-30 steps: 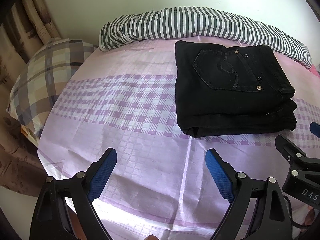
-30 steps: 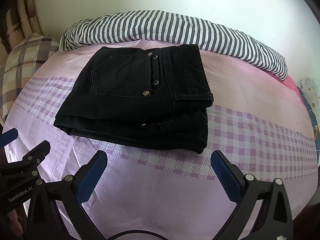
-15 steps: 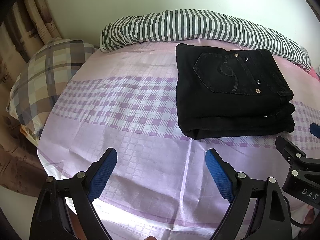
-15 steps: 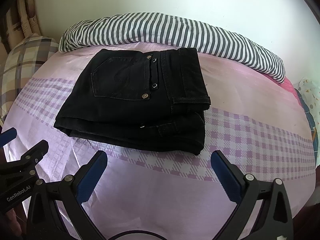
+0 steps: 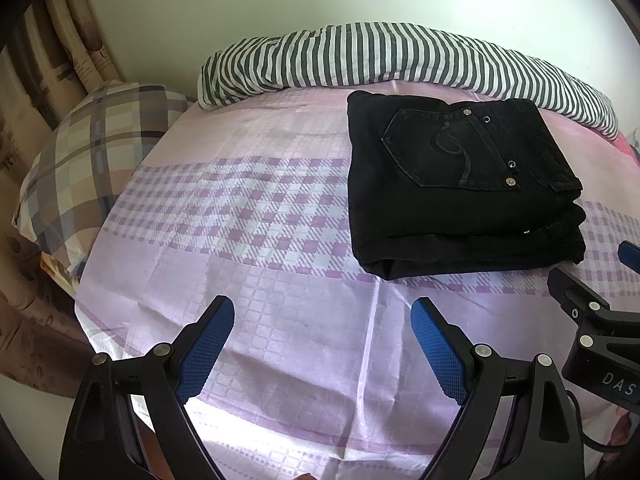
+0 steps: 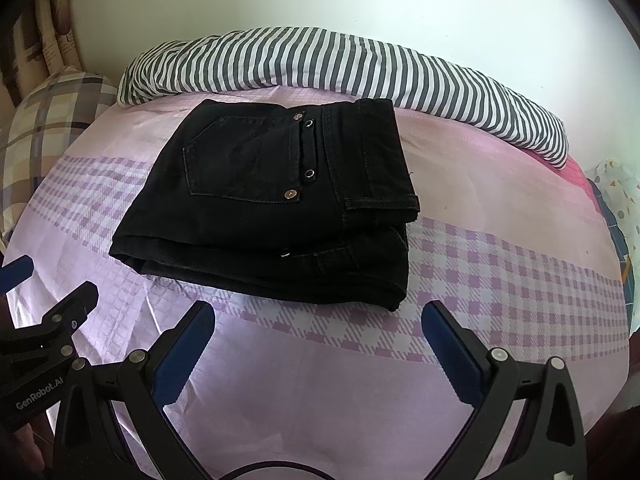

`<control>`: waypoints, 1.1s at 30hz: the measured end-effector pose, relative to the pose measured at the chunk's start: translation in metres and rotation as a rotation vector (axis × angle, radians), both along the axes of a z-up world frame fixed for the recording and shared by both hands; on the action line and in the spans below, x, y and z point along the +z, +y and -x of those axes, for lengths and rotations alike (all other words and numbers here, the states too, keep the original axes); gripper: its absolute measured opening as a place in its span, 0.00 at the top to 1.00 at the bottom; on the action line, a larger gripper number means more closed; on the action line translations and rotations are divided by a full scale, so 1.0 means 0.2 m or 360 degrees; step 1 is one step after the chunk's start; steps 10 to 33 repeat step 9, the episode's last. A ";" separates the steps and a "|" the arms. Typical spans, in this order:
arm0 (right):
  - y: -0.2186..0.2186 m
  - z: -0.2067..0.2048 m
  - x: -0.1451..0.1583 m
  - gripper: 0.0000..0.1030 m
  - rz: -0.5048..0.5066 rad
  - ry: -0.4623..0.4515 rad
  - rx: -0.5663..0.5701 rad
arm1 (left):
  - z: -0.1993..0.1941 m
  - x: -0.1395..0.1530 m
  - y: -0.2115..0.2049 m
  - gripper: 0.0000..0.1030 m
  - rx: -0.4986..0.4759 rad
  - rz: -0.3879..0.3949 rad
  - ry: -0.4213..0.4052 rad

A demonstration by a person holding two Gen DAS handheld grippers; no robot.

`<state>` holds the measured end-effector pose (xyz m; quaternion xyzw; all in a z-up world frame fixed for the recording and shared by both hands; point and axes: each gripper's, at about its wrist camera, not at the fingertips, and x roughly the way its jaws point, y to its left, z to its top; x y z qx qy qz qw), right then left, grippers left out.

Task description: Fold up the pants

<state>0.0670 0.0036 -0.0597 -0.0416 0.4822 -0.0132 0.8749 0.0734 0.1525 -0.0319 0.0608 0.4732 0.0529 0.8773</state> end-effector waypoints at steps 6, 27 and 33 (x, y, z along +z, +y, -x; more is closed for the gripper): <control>0.00 0.00 0.00 0.01 -0.0001 -0.0001 0.0004 | 0.00 -0.01 0.00 0.13 -0.0005 0.0012 0.0020; -0.01 0.00 0.00 0.01 -0.0006 0.0002 0.0002 | 0.00 -0.02 0.00 0.13 -0.0023 0.0037 0.0040; -0.01 0.00 0.00 0.01 -0.0006 0.0002 0.0002 | 0.00 -0.02 0.00 0.13 -0.0023 0.0037 0.0040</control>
